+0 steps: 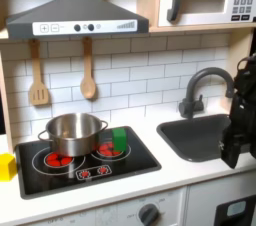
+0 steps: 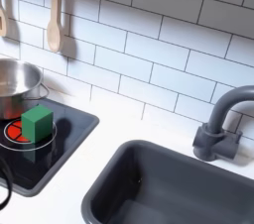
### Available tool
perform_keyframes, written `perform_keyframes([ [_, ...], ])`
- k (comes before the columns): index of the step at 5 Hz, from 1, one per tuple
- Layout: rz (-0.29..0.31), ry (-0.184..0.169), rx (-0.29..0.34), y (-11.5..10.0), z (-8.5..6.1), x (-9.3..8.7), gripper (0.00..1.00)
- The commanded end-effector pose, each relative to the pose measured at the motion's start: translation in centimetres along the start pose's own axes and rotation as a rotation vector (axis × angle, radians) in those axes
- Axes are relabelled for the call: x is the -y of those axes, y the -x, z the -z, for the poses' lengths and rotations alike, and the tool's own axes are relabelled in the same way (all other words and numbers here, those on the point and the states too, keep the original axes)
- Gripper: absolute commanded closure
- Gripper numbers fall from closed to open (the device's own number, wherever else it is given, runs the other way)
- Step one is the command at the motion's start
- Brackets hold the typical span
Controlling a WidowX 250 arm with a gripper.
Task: Reach green block
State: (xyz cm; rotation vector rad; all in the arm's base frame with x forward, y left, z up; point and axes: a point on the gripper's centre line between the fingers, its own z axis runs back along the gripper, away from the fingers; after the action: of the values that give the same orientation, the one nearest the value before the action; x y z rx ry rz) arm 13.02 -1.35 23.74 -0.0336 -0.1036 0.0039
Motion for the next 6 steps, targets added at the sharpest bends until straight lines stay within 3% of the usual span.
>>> perform_keyframes([
  [1, 0.023, -0.011, -0.005, -1.5, 0.1, -0.6, 0.0],
  [6, 0.061, -0.028, 0.014, -6.6, 0.5, -3.7, 0.0],
])
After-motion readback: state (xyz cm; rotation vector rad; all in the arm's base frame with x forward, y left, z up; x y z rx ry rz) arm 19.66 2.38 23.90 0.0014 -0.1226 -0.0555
